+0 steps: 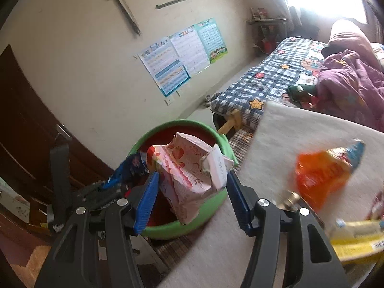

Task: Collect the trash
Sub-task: 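Open both grippers to drop the blue wrapper and carton into the bin, then move both grippers back over the table while the right gripper grasps the yellow carton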

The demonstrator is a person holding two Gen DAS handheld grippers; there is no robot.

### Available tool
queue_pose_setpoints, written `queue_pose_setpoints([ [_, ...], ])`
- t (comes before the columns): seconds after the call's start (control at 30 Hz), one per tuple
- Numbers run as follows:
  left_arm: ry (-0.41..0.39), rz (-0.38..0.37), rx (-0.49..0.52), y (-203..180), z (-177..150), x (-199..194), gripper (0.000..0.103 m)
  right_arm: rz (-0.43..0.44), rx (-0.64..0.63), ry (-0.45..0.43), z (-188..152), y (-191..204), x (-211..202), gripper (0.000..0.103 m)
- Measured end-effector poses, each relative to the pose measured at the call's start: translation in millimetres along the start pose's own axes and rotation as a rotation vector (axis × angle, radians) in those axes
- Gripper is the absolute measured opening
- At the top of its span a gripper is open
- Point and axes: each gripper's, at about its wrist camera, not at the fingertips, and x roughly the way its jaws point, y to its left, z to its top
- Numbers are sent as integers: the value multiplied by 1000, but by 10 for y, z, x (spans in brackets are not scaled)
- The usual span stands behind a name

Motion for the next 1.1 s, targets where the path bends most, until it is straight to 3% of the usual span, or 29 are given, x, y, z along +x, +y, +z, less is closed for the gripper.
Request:
queue_pose_setpoints([
  [0.33, 29, -8, 11, 84, 114, 176, 39, -19, -25, 41, 118, 192, 417, 56],
  [0.43, 33, -15, 19, 87, 143, 205, 39, -20, -31, 57, 118, 226, 499, 47],
  [0.57, 26, -12, 38, 51, 101, 192, 53, -32, -34, 63, 116, 235, 567, 48],
  [0.63, 14, -9, 43, 46, 96, 176, 76, -28, -23, 51, 111, 231, 528, 48],
  [0.87, -13, -30, 25, 45, 72, 74, 79, -58, -33, -7, 17, 156, 155, 58],
  [1.1, -70, -49, 43, -163, -62, -133, 81, -123, -28, -67, -390, 15, -341, 60],
])
